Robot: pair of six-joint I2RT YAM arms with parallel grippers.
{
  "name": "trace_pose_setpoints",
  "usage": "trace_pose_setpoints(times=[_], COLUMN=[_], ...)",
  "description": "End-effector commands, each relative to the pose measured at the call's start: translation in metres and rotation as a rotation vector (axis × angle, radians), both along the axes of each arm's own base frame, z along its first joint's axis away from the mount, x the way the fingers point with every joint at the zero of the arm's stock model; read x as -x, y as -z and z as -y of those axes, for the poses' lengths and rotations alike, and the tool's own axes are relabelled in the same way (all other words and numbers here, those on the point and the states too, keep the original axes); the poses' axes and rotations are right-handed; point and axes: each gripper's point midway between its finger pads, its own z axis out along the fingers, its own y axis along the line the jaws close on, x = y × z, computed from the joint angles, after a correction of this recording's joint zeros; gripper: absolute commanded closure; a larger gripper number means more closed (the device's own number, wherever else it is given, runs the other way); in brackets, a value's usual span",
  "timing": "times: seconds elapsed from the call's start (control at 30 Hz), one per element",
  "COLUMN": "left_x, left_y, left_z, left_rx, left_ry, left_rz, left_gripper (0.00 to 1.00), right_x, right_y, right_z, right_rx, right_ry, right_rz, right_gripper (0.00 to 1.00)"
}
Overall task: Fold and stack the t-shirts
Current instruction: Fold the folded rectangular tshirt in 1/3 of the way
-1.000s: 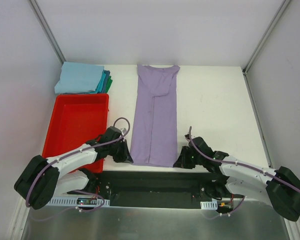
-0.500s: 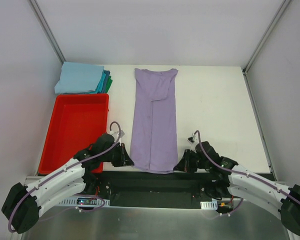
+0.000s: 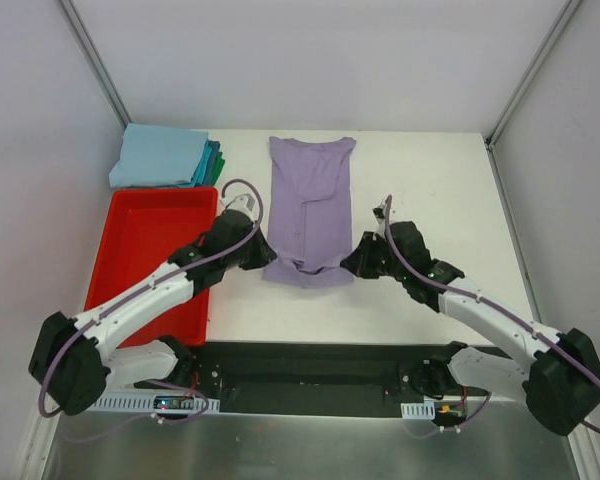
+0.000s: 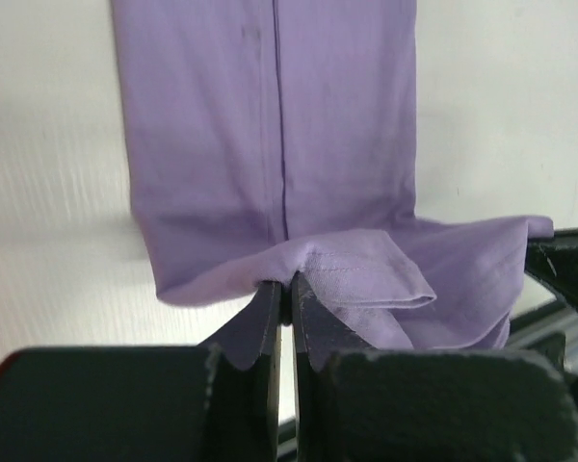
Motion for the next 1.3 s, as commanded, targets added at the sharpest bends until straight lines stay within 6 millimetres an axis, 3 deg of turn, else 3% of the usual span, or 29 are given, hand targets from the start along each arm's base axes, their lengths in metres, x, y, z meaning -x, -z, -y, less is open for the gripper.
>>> trace_pose_setpoints(times=[0.0, 0.2, 0.57, 0.93, 1.27], left_x=[-0.061, -0.117, -0.177, -0.212, -0.224], left_y=[-0.024, -0.035, -0.021, 0.017, 0.053], left_z=[-0.005, -0.008, 0.003, 0.003, 0.003], left_rx=[-0.059, -0.050, -0.055, 0.005, -0.006], left_ry=[-0.093, -0.099, -0.011, 0.022, 0.023], left_rz=[0.111, 0.114, 0.096, -0.013, -0.101], left_gripper=[1.00, 1.00, 1.00, 1.00, 1.00], right_x=[-0.055, -0.103, -0.162, -0.197, -0.219], right_y=[-0.024, -0.036, -0.030, -0.002, 0.023], right_z=[0.000, -0.002, -0.007, -0.006, -0.001], right_rx=[0.032, 0.015, 0.019, 0.033, 0.050], right_ry=[0.071, 0.091, 0.062, 0.064, 0.094], right_rz=[0.131, 0.168, 0.165, 0.141, 0.125], right_gripper=[1.00, 1.00, 1.00, 1.00, 0.96])
